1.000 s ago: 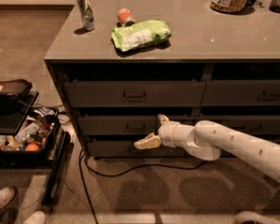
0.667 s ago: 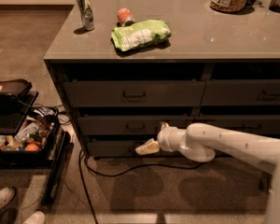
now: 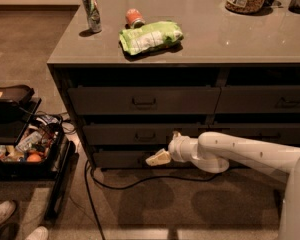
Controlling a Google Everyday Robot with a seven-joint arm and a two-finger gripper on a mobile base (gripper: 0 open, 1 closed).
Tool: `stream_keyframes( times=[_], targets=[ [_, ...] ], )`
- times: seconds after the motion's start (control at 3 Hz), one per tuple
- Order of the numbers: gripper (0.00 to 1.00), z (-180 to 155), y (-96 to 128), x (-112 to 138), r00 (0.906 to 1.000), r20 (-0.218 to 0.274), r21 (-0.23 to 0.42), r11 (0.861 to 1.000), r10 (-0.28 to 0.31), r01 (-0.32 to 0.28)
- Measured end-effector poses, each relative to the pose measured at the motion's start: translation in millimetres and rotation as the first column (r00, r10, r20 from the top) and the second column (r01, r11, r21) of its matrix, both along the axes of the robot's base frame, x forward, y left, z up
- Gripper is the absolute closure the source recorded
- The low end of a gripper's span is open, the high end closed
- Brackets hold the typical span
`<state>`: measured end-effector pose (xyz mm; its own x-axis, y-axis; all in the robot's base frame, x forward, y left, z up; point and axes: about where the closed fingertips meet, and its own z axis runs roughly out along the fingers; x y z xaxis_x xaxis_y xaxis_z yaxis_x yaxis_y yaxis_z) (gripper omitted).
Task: Open bottom drawer
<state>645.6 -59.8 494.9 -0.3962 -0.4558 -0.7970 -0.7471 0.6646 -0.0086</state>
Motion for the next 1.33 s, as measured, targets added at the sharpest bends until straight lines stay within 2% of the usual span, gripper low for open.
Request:
stream_keyframes(
  times=[0.33, 0.67, 1.0, 1.33],
  targets=[
    [0.00, -22.2, 7.4, 17.9, 0.9991, -0.031, -0.046, 0.999, -0.030, 0.029],
    [0.00, -78.2, 15.8, 26.5, 0.9913, -0.117, -0.109, 0.993, -0.059, 0.046],
    [0.00, -123.6, 11.0, 13.4, 0.9805, -0.174, -0.122, 0.990, -0.092, 0.071],
    [0.00, -123.6, 11.0, 13.4, 0.9805, -0.174, -0.122, 0.990, -0.092, 0.071]
  ],
)
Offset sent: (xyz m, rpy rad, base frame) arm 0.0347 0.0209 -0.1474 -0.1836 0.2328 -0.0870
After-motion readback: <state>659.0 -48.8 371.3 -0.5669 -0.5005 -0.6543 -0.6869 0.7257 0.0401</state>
